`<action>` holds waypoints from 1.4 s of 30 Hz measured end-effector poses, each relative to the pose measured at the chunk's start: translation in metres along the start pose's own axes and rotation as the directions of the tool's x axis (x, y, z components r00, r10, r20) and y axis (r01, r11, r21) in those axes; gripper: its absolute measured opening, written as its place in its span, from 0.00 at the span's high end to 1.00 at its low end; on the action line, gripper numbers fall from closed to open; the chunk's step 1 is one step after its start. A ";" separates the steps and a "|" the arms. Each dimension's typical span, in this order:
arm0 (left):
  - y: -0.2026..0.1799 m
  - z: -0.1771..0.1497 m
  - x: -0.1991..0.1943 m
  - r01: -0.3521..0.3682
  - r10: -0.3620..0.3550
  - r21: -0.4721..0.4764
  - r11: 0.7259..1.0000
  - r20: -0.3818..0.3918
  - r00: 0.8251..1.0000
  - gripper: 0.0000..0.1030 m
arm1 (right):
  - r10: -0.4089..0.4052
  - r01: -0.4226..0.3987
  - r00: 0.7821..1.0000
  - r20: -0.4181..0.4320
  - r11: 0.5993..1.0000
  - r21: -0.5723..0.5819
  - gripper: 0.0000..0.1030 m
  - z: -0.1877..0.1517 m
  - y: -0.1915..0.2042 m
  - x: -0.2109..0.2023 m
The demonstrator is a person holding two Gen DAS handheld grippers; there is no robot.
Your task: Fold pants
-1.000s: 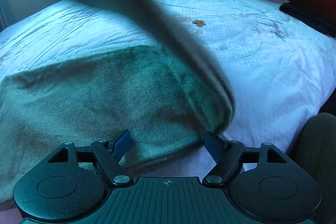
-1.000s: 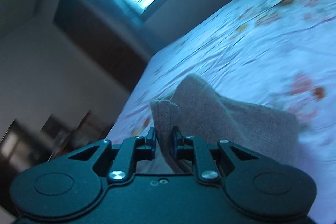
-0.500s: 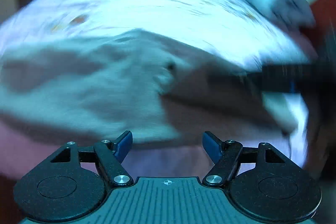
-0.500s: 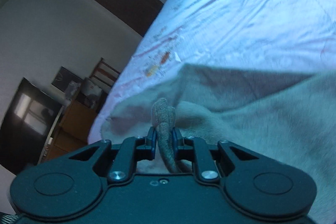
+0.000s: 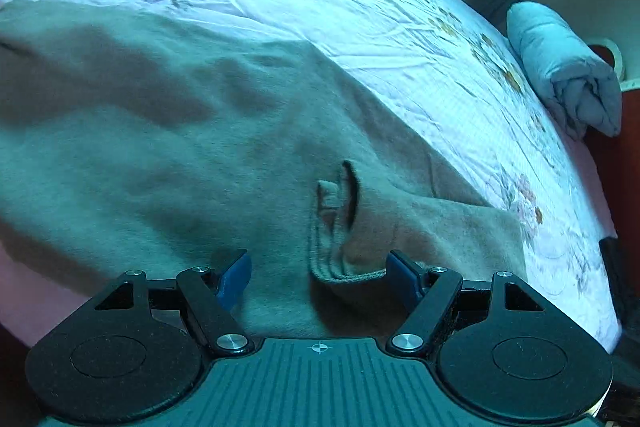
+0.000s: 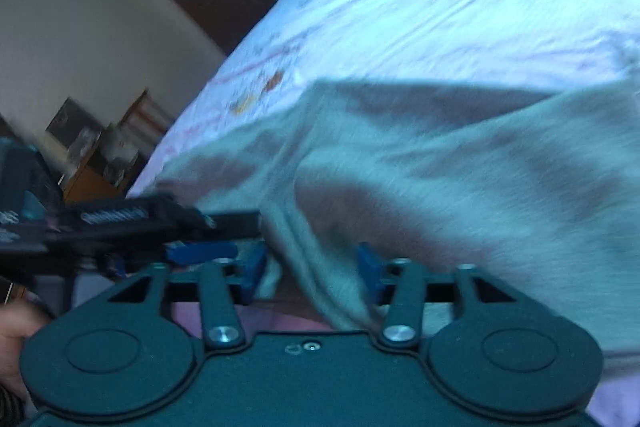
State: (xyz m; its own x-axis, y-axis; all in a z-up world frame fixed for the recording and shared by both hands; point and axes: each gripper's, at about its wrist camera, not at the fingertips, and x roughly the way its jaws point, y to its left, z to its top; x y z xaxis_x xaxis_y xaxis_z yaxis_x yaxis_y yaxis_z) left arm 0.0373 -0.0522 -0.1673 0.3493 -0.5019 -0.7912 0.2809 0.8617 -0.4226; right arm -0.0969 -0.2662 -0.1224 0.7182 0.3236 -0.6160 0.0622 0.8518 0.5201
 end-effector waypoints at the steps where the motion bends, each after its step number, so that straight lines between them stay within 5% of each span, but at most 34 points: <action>1: -0.003 0.001 0.005 -0.007 0.007 0.005 1.000 -0.004 1.000 0.29 | -0.015 0.015 0.999 0.029 1.000 -0.001 0.47 0.000 -0.002 -0.008; 7: -0.024 0.000 0.015 -0.048 0.048 0.051 0.998 0.005 0.999 0.29 | -0.263 0.271 0.957 0.124 0.961 -0.051 0.49 -0.001 -0.019 -0.039; 11: -0.034 0.002 -0.001 -0.026 0.022 0.074 0.997 0.065 0.998 0.28 | -0.278 0.275 0.954 0.110 0.961 0.039 0.49 -0.005 -0.044 -0.044; 16: -0.027 0.001 0.021 -0.017 0.018 0.016 1.000 -0.052 0.998 0.28 | -0.309 0.305 0.947 0.092 0.951 0.056 0.49 -0.009 -0.053 -0.041; 25: -0.039 -0.008 0.031 -0.032 0.036 0.067 0.997 -0.051 0.998 0.28 | -0.335 0.332 0.938 0.092 0.942 0.043 0.43 -0.012 -0.050 -0.031; 28: -0.042 -0.012 0.029 -0.024 0.027 0.083 0.996 -0.033 0.999 0.50 | -0.320 0.316 0.942 0.100 0.947 0.061 0.42 -0.013 -0.051 -0.034; 34: -0.024 -0.015 0.020 0.018 -0.019 0.024 1.000 0.026 0.999 0.72 | -0.305 0.295 0.946 0.114 0.951 0.094 0.41 -0.016 -0.055 -0.037; 39: -0.019 -0.015 0.015 -0.074 0.073 0.015 0.997 0.063 0.995 0.62 | -0.296 0.286 0.948 0.114 0.953 0.096 0.39 -0.017 -0.055 -0.035; 42: -0.023 -0.012 0.019 -0.112 0.110 0.022 0.994 0.074 0.991 0.37 | -0.291 0.281 0.950 0.114 0.955 0.098 0.39 -0.017 -0.057 -0.036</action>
State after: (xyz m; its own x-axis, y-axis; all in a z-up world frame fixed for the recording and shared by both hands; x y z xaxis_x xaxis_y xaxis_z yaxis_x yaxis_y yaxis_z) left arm 0.0268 -0.0808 -0.1782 0.4436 -0.4085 -0.7977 0.2596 0.9105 -0.3219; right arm -0.1379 -0.3190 -0.1402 0.7431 0.0121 -0.6690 0.3290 0.8640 0.3811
